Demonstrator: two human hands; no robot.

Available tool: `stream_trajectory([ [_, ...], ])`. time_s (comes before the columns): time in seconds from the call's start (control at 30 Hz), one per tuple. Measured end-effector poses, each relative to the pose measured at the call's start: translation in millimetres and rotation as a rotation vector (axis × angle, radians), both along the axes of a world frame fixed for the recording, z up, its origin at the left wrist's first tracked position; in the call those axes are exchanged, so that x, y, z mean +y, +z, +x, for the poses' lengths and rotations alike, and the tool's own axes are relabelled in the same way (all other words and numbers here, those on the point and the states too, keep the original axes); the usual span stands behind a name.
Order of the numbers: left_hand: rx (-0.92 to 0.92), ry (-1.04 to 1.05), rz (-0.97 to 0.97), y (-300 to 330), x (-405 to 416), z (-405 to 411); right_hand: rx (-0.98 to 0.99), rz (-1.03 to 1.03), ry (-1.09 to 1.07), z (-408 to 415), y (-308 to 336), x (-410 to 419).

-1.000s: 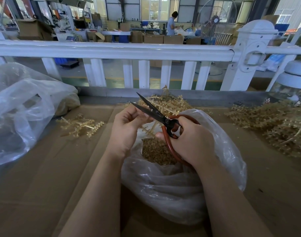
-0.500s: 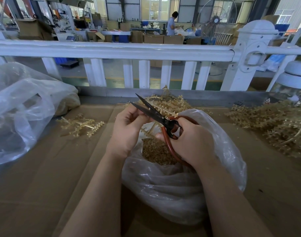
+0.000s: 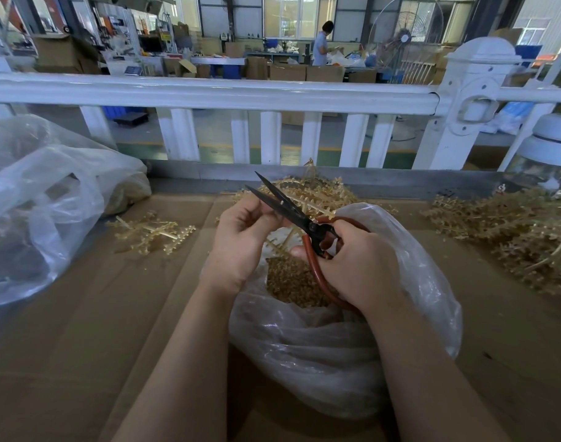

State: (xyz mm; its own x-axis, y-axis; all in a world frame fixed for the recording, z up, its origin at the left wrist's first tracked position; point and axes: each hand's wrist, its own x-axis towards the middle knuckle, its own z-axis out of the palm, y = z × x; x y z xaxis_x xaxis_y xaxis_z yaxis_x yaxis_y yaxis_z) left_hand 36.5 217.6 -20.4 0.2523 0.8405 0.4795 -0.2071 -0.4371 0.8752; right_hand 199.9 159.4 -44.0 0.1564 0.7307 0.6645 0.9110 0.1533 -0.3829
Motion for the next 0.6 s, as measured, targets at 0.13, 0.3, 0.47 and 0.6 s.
stream_trajectory([
  [0.13,-0.019,0.004,-0.021,1.9,-1.5,0.6,0.032,-0.011,0.013,0.1,-1.8,0.9],
  [0.3,-0.128,-0.011,-0.231,2.5,1.0,-2.6,0.156,-0.085,0.055,0.9,-3.2,1.6],
  [0.47,-0.241,-0.079,-0.379,4.9,0.6,-5.3,0.513,-0.101,0.163,-1.3,-1.0,4.0],
  [0.6,-0.188,-0.129,-0.421,4.9,0.0,-5.0,0.651,-0.128,0.248,-1.9,-0.6,5.6],
])
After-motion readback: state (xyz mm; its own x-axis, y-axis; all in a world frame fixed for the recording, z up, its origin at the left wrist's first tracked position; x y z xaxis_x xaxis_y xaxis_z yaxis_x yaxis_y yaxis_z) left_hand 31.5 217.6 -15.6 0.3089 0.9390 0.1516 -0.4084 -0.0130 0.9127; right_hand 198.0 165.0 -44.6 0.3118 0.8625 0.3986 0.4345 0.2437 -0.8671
